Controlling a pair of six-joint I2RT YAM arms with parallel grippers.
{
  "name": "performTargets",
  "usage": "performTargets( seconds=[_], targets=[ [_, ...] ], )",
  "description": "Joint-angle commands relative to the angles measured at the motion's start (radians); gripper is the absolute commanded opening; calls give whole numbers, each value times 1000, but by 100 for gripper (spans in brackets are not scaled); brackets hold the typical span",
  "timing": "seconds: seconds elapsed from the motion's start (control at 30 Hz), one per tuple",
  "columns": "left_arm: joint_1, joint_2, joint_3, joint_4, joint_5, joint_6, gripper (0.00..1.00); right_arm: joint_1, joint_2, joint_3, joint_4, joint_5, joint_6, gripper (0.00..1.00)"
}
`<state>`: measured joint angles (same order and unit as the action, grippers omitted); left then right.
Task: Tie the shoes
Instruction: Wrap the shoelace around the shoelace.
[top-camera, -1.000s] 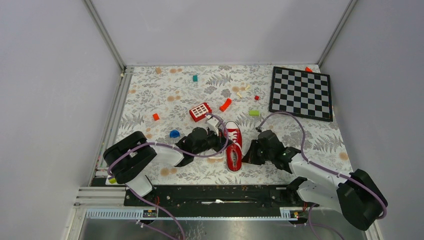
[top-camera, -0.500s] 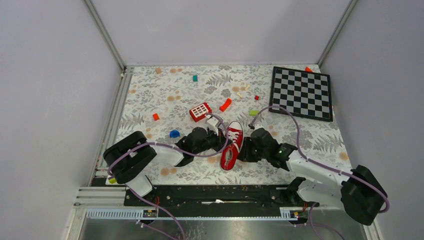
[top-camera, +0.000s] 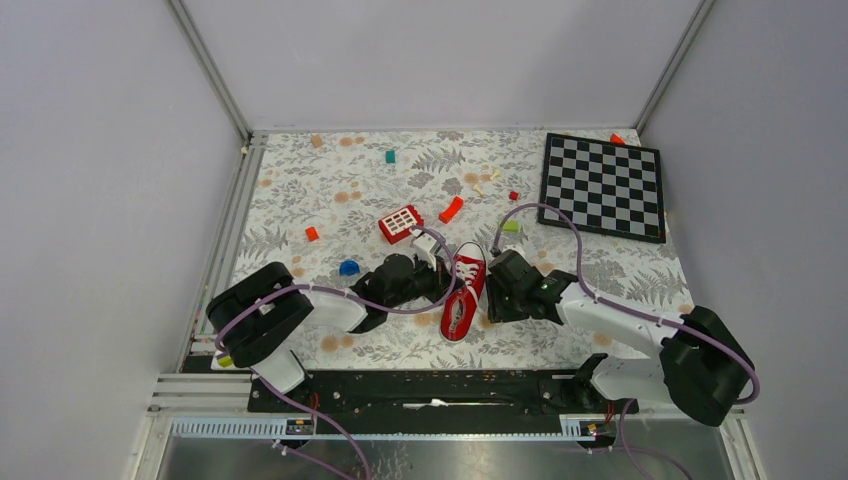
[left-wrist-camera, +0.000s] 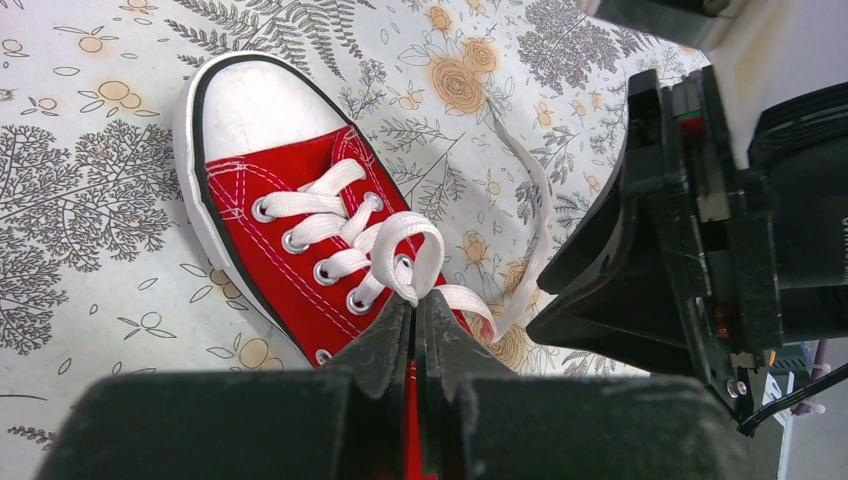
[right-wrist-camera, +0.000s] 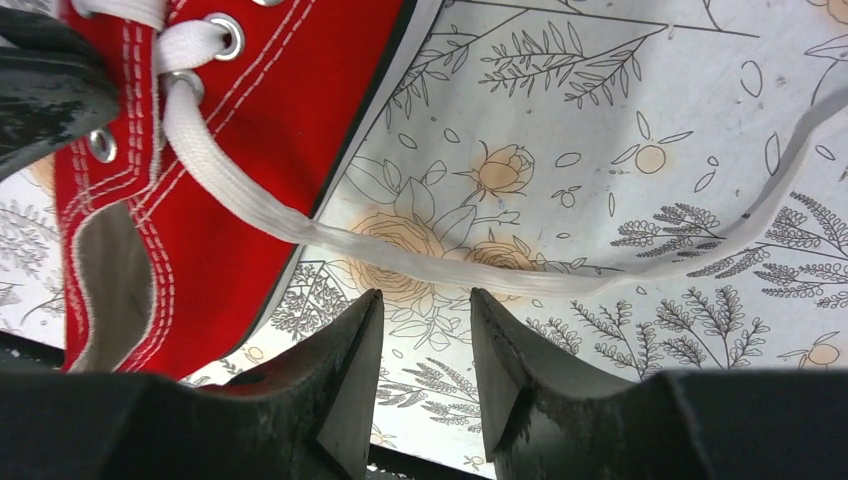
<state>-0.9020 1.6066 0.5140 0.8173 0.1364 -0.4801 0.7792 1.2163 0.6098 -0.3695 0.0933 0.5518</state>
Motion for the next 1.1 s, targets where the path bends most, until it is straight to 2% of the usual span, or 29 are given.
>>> performTargets(
  seconds=[0.0,0.47,0.53,0.67,1.07],
  targets=[
    [4,0,9,58,29,3,0,8,37,53,-15,1,-49,44],
    [5,8,27,42,40,2,0,8,177,73,58,-34,-107,40],
    [6,8,30,38,43,3,0,8,177,70,61,-34,-109,32],
    [5,7,31,36,45,1,0,8,157,66,57,-35,-107,0],
    [6,4,23,35,57,7,0,7,-40,40,44,5,-81,0]
  ],
)
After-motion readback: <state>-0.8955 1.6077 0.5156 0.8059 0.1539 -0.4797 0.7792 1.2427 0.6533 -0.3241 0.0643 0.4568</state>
